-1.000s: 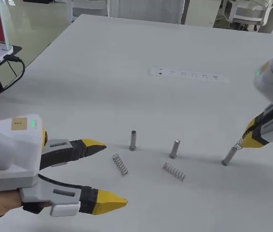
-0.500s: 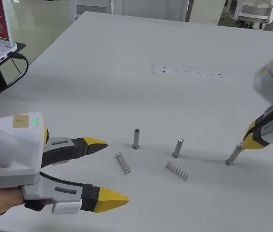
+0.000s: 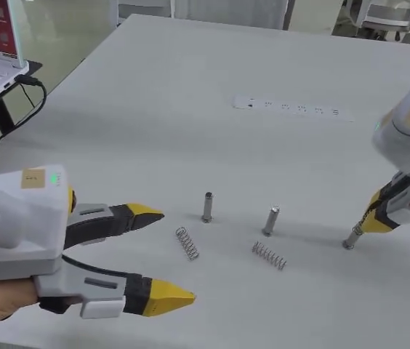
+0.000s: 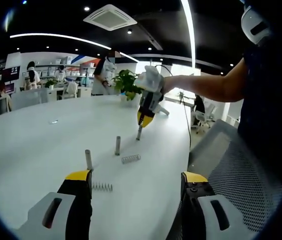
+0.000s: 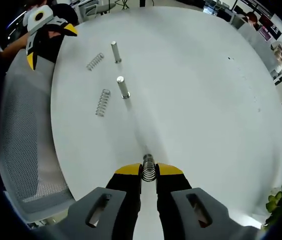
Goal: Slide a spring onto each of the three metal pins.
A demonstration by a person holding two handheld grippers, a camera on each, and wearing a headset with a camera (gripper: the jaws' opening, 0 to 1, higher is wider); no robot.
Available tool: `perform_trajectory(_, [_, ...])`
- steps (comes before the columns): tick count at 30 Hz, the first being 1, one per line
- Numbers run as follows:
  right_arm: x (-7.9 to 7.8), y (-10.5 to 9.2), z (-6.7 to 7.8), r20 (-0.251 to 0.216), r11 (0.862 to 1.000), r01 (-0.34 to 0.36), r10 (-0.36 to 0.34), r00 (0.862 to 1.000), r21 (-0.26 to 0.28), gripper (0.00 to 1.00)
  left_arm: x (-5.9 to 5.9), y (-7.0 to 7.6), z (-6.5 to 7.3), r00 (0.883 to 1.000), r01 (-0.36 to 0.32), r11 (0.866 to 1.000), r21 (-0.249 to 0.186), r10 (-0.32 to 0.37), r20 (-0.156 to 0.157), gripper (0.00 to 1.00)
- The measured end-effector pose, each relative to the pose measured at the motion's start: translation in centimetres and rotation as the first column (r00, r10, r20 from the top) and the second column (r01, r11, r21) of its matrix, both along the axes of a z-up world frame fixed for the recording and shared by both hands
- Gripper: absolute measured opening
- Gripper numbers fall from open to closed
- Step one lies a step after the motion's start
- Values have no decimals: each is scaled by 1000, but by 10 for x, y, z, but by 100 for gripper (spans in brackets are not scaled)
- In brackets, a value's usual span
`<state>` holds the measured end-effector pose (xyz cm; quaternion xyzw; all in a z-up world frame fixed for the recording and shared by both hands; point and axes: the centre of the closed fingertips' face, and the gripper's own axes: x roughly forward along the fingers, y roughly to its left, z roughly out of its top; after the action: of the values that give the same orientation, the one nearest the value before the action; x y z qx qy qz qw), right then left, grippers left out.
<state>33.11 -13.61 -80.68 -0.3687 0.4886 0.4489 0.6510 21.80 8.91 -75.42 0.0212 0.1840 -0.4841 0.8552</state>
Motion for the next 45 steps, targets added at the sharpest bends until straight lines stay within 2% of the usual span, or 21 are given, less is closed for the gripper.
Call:
perform_trajectory(17, [1, 4, -25, 1, 1000, -1, 1, 1000, -15, 8, 0, 1, 2, 1000, -2, 1000, 2, 2, 4, 67])
perform_trajectory(37, [4, 13, -30, 10, 1000, -4, 4, 1000, -3, 9, 0, 3, 3, 1000, -5, 1000, 3, 5, 7, 67])
perform_trajectory(45, [3, 12, -32, 17, 1000, -1, 1, 1000, 6, 17, -1, 2, 3, 1000, -2, 1000, 4, 2, 5, 67])
